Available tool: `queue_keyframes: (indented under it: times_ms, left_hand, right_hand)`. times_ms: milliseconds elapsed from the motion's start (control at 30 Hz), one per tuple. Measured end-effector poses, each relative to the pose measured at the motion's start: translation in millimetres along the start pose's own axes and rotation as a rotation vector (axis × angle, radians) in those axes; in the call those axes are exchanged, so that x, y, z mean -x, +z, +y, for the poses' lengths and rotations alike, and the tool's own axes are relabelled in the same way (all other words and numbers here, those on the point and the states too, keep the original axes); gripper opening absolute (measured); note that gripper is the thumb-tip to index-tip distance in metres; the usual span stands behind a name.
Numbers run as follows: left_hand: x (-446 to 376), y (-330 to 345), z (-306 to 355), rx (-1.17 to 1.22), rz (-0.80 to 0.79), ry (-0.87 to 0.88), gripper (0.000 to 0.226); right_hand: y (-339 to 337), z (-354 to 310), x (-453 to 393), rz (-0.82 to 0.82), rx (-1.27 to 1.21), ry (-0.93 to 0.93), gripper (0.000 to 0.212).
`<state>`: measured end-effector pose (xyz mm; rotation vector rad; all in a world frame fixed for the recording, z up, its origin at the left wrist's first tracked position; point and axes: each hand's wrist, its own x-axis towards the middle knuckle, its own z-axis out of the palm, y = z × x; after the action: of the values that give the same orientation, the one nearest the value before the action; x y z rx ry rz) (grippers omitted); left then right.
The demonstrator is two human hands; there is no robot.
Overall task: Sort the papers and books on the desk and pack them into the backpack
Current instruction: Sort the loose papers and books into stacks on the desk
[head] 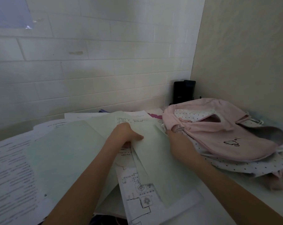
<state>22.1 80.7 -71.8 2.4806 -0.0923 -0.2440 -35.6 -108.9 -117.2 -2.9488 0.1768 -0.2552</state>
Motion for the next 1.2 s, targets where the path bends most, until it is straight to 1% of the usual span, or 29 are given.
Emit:
queue_keyframes:
  times_ms: [33,67,133,167,233,333,400,500,533,600,700,733,767,833,867,900,933,967,1000,1033,1100,1133,1200]
  left_hand:
    - [-2.1,-0.1,-0.2,0.086,-0.006,0.012,0.047]
    - [-3.2,-0.2,0.0,0.094,0.03,0.049,0.042]
    - [-3.6,1.6,-0.8,0.02,0.227,0.163,0.023]
    - [-3.9,2.7,-1.5,0.006,0.33,0.213,0.021]
    - [-3.0,3.2,-3.1,0.023,0.476,0.261,0.02]
    - [-2.9,1.1,-6.4,-0.011,0.648,0.329,0.013]
    - [-1.9,-0.2,-9.5,0.054,0.718,0.403,0.012]
    - [-0.1,-0.6,-13.0,0.188,0.778,0.489,0.02]
    - [-1.2,-0.9,-14.2,0.227,0.775,0.497,0.021]
    - [-2.6,-1.3,-16.1,0.301,0.689,0.447,0.021]
    - [-2.0,-0.2,-20.9,0.404,0.442,0.341,0.023]
    - [-2.3,0.5,-23.2,0.349,0.378,0.309,0.026]
    - [-1.5,1.2,-24.8,0.199,0.327,0.264,0.035]
    - [3.1,2.4,-29.4,-0.223,0.232,0.175,0.064]
    - [5.9,3.7,-30.8,-0.331,0.2,0.193,0.065]
    - [8.7,4.7,-30.9,-0.344,0.191,0.264,0.058]
    - [11.2,5.1,-31.3,-0.254,0.199,0.332,0.046]
    - [13.7,5.4,-30.6,-0.074,0.203,0.373,0.034]
    - [15.2,6.8,-29.0,0.132,0.2,0.37,0.029]
    - [15.1,7.1,-28.2,0.298,0.174,0.339,0.03]
    - [11.6,8.1,-29.2,0.515,0.104,0.233,0.028]
    - [8.5,8.4,-31.2,0.618,0.068,0.184,0.027]
    - [3.3,8.3,-34.7,0.825,0.011,0.096,0.032]
  right_hand:
    - [-0.8,2.6,-5.0,-0.045,-0.039,0.021,0.048]
    - [-2.2,4.8,-8.7,-0.064,-0.085,0.044,0.053]
    - [-8.6,7.0,-10.9,-0.012,-0.188,0.083,0.055]
    - [-12.8,6.8,-10.7,0.024,-0.232,0.1,0.058]
    - [-20.2,6.1,-9.6,0.035,-0.302,0.101,0.063]
    - [-29.7,6.9,-11.4,0.041,-0.474,0.054,0.059]
    - [-37.3,12.0,-12.0,0.069,-0.595,0.047,0.056]
    - [-47.6,18.8,-8.6,0.048,-0.76,0.058,0.053]
    - [-48.7,20.2,-7.5,0.039,-0.781,0.052,0.052]
    - [-48.9,19.3,-5.4,0.01,-0.784,0.033,0.05]
    - [-43.6,16.2,-4.3,-0.022,-0.769,0.005,0.044]
    - [-42.3,16.6,-5.1,-0.009,-0.784,0.002,0.043]
    - [-42.6,17.3,-4.8,0.009,-0.804,0.01,0.043]
    - [-45.4,19.9,-4.3,0.041,-0.834,0.039,0.044]
    - [-46.5,21.8,-4.8,0.049,-0.84,0.056,0.046]
    - [-47.9,23.9,-5.9,0.048,-0.838,0.077,0.048]
    - [-49.5,24.9,-6.6,0.037,-0.822,0.083,0.05]
    - [-51.7,25.7,-7.6,0.025,-0.817,0.079,0.05]
    - [-54.7,25.6,-8.4,0.028,-0.852,0.062,0.049]
    - [-58.0,24.8,-8.9,0.035,-0.933,0.048,0.047]
    - [-63.6,21.1,-8.7,0.051,-1.068,-0.007,0.047]
    - [-65.0,15.5,-6.9,0.022,-1.069,-0.054,0.048]
    - [-60.8,0.9,-2.6,-0.111,-1.045,-0.155,0.053]
